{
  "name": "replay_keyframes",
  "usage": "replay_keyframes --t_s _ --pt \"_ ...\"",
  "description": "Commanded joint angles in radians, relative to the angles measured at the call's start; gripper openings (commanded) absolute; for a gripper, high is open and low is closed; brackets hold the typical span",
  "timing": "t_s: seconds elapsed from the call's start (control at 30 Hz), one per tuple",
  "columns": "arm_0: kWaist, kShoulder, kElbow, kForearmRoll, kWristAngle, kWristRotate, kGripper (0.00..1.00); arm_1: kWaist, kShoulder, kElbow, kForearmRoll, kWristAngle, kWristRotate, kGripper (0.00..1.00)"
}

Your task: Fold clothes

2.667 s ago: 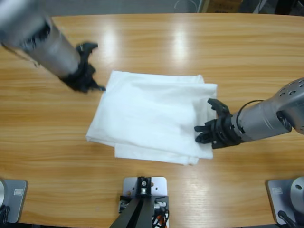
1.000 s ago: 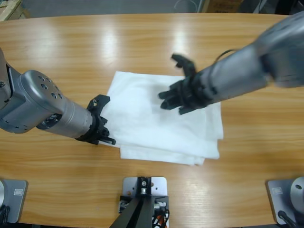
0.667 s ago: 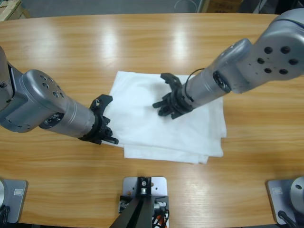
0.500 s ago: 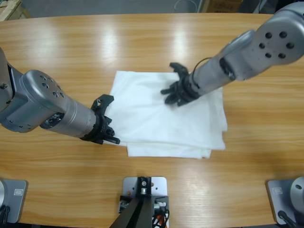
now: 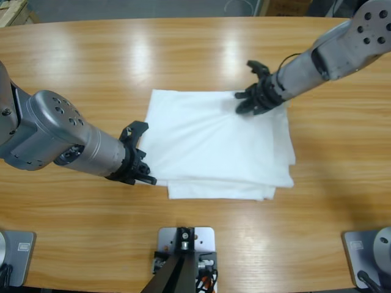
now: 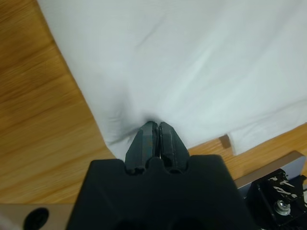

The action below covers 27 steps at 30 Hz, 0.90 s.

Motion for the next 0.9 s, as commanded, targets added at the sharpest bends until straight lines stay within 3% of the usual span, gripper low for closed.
replay_keyframes --t_s 0.03,0.23,0.4,0.47,0.63,0.8,0.9 --pt "-0.005 0.164 0.100 0.002 -0.011 0.004 0.000 -0.135 0.092 -0.119 0.118 -0.038 -0.175 0.000" --pt "-0.005 0.164 0.100 0.001 -0.011 0.004 0.000 -0.195 0.010 -0.239 0.278 -0.083 -0.240 0.000" --pt "-0.005 0.164 0.103 -0.005 -0.009 0.003 0.000 -0.038 -0.301 -0.240 0.442 -0.054 -0.163 0.000" --pt "-0.005 0.165 0.101 -0.005 -0.009 0.003 0.000 0.023 -0.343 -0.139 0.412 -0.034 -0.108 0.000" --pt "-0.005 0.165 0.100 -0.006 -0.008 0.000 0.000 0.121 -0.360 0.218 0.149 -0.001 0.089 0.000" --pt "-0.005 0.165 0.097 -0.011 -0.008 -0.007 0.000 0.191 -0.296 0.337 0.022 0.001 0.202 0.000" --pt "-0.005 0.166 0.098 -0.013 -0.008 -0.008 0.000 0.192 -0.285 0.365 0.042 -0.008 0.268 0.000"
